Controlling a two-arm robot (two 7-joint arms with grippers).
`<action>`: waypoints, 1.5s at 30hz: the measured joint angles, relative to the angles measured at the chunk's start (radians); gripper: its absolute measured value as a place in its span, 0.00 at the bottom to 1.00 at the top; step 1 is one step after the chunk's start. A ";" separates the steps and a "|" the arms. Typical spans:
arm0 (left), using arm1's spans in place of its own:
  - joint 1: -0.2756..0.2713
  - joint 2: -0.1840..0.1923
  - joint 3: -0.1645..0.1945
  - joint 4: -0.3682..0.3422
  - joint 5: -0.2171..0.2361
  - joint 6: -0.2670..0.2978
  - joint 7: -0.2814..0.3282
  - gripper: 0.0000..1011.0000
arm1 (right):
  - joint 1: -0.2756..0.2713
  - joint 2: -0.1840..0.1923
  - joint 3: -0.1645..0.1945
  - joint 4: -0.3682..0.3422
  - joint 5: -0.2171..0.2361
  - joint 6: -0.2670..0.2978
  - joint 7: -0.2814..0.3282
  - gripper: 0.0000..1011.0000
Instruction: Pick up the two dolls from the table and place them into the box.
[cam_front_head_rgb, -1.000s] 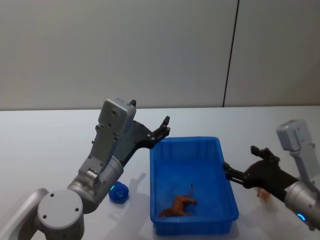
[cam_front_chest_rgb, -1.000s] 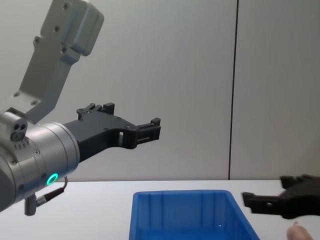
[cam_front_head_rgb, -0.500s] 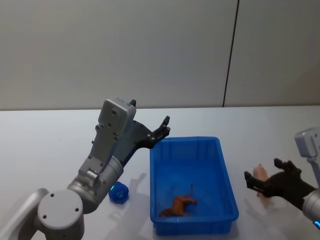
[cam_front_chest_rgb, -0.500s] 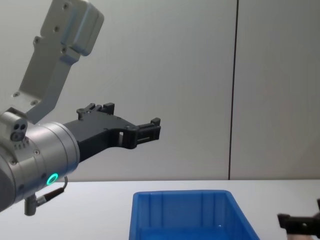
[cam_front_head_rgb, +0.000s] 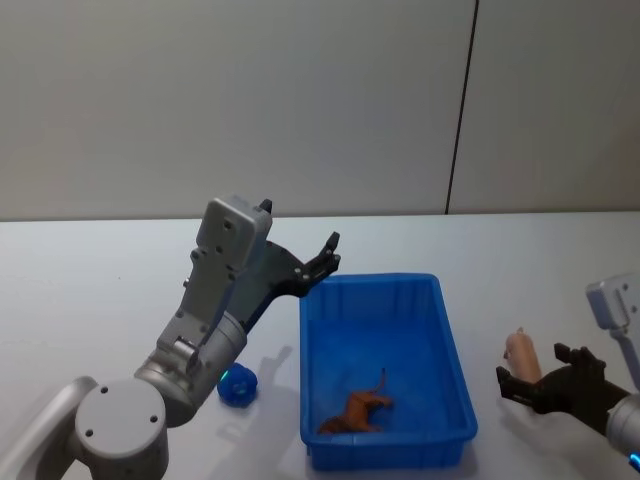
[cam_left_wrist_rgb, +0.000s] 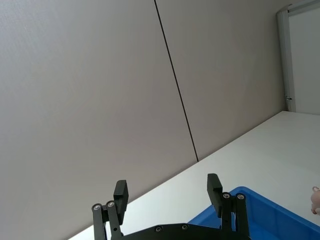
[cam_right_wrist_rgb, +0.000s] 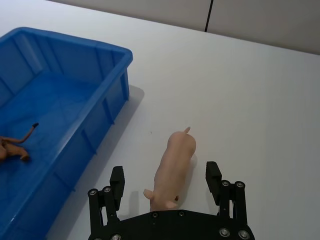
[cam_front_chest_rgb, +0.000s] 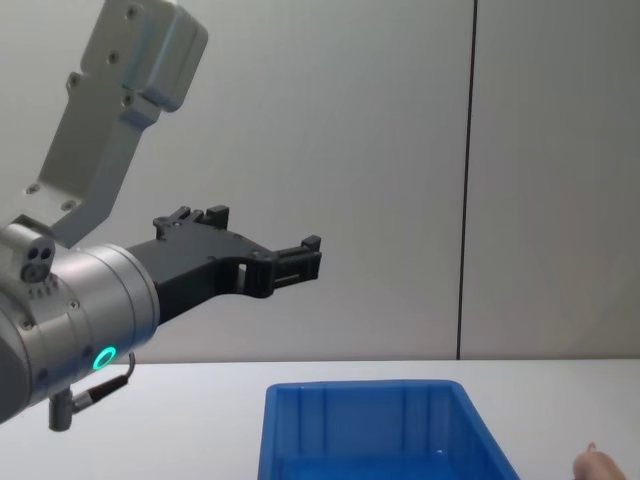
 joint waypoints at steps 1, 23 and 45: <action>0.000 0.000 0.000 0.000 0.000 0.000 0.000 0.99 | 0.002 -0.002 -0.001 0.005 -0.001 0.001 0.001 0.99; 0.000 0.000 0.000 0.000 0.000 0.000 0.000 0.99 | 0.046 -0.031 -0.016 0.089 -0.023 0.013 0.013 0.58; 0.000 0.000 0.000 0.000 0.000 0.000 0.000 0.99 | 0.067 -0.036 -0.014 0.022 -0.063 -0.085 0.001 0.36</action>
